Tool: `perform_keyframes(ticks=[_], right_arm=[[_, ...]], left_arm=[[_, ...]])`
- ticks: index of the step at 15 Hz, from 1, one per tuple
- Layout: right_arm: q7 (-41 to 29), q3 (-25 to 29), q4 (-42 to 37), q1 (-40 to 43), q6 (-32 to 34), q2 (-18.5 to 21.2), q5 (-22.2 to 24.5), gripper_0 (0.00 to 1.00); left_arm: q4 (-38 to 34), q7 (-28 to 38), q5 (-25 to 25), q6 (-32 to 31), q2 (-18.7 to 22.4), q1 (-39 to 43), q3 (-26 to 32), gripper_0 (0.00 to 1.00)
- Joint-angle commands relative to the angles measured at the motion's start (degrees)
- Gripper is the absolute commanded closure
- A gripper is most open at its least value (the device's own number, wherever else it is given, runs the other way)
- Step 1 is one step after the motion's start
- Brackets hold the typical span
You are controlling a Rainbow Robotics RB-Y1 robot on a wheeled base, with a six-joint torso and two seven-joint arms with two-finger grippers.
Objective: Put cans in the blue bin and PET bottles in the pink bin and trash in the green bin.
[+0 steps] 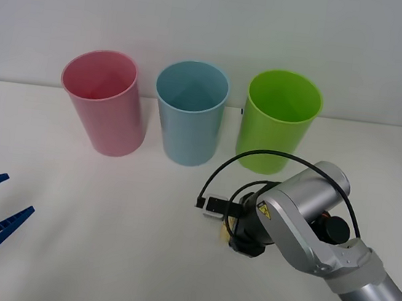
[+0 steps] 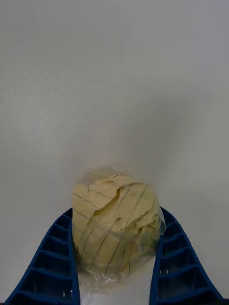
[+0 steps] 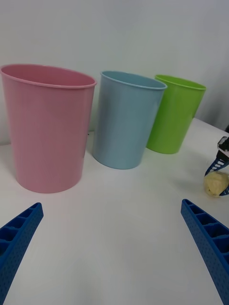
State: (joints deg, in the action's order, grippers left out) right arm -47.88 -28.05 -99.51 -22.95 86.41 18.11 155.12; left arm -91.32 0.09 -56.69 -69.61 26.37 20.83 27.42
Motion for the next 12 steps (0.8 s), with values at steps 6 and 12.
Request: perform_keyframes(ticks=[6,12], right_arm=[[0.0,-0.2,-0.3,0.0,-0.4,0.3,-0.3,1.00],[-0.3,3.9,-11.5,2.8,0.8,3.3,-2.8,1.00]], left_arm=[[0.0,0.0,0.0,0.0,0.0,0.0,0.0,0.00],[0.0,0.0,0.0,0.0,0.0,0.0,0.0,0.00]])
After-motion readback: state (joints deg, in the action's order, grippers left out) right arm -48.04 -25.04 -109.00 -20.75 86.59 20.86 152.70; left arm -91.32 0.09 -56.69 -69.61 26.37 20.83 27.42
